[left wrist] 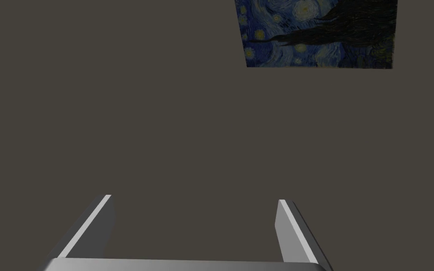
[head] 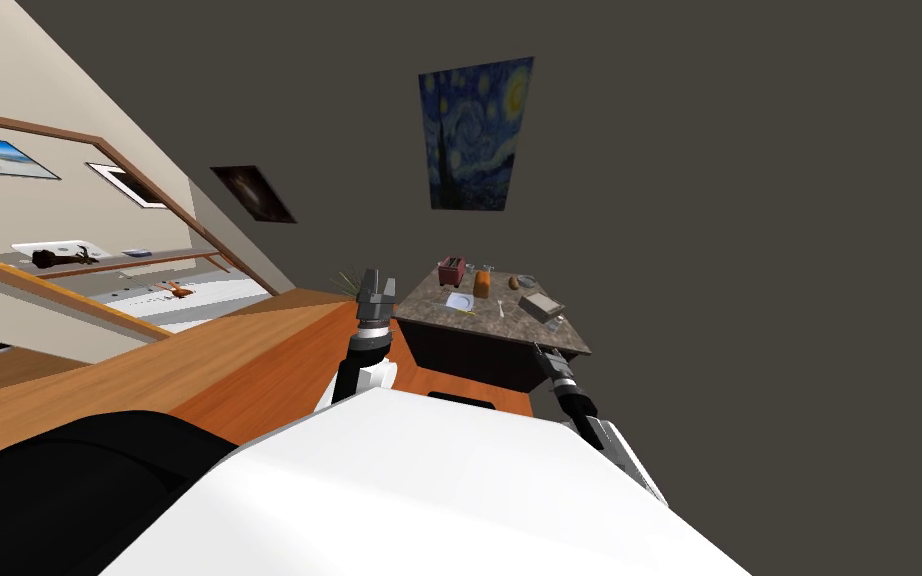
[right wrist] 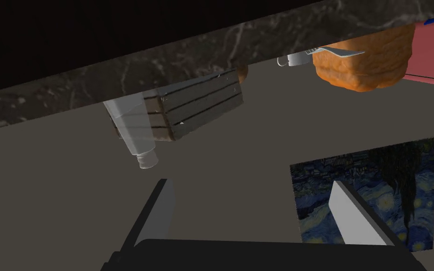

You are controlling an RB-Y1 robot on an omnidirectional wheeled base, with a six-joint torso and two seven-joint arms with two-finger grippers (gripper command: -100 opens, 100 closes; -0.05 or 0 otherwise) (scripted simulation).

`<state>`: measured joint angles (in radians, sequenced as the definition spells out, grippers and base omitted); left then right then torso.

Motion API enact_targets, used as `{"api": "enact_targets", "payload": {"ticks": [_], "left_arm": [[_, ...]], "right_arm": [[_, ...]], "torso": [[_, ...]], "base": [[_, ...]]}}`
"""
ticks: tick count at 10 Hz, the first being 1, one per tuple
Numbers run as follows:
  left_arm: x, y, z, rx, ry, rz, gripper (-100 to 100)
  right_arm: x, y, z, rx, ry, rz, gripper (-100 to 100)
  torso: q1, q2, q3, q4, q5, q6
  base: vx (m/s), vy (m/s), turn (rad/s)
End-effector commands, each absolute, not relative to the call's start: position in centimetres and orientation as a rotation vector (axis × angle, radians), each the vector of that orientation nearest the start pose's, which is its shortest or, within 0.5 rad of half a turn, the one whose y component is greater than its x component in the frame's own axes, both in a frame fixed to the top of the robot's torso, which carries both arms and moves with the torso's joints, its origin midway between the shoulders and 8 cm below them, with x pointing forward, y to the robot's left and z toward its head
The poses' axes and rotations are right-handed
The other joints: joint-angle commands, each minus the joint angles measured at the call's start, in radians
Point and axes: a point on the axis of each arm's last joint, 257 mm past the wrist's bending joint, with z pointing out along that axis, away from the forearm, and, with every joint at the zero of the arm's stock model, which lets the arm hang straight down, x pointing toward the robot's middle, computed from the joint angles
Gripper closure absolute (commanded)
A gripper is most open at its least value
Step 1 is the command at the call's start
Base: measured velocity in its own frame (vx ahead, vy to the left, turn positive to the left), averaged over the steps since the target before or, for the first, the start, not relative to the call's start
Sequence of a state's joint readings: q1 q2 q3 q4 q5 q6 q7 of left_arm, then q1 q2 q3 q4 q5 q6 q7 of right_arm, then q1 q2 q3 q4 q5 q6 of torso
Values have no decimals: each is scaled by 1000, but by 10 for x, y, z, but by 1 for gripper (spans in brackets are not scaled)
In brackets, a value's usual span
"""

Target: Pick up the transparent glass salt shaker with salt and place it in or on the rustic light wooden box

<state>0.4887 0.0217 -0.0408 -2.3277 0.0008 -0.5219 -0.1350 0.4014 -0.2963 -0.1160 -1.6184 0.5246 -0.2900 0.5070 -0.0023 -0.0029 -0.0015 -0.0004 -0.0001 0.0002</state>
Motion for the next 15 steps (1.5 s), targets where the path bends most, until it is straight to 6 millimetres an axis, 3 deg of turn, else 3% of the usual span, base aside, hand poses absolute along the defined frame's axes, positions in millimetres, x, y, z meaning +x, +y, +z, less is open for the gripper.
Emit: {"api": "enact_targets", "payload": {"ticks": [1,10,12,13,14,15], "left_arm": [[332,260,52,-536,602,-1240,0],[332,260,52,-536,602,-1240,0],[332,260,52,-536,602,-1240,0],[332,260,52,-536,602,-1240,0],[332,260,52,-536,602,-1240,0],[332,260,52,-536,602,-1240,0]], "right_arm": [[406,-390,-303,184,1670,85,-100],[422,-481,-300,179,1658,-218,-100],[425,-493,-298,175,1656,-259,-100],[423,-488,-299,178,1657,-243,-100],[424,-488,-298,176,1657,-247,0],[417,-514,-299,204,1656,-274,-100]], "torso": [[0,0,0,0,0,0],[0,-3,-2,-1,0,0],[0,-4,-3,-1,0,0],[1,-4,-3,-1,0,0],[1,-1,-1,-1,0,0],[1,2,1,0,0,0]], "base": [[71,-19,-14],[100,-26,-10],[113,-9,13],[49,1,7],[10,0,0],[-10,30,263]]}}
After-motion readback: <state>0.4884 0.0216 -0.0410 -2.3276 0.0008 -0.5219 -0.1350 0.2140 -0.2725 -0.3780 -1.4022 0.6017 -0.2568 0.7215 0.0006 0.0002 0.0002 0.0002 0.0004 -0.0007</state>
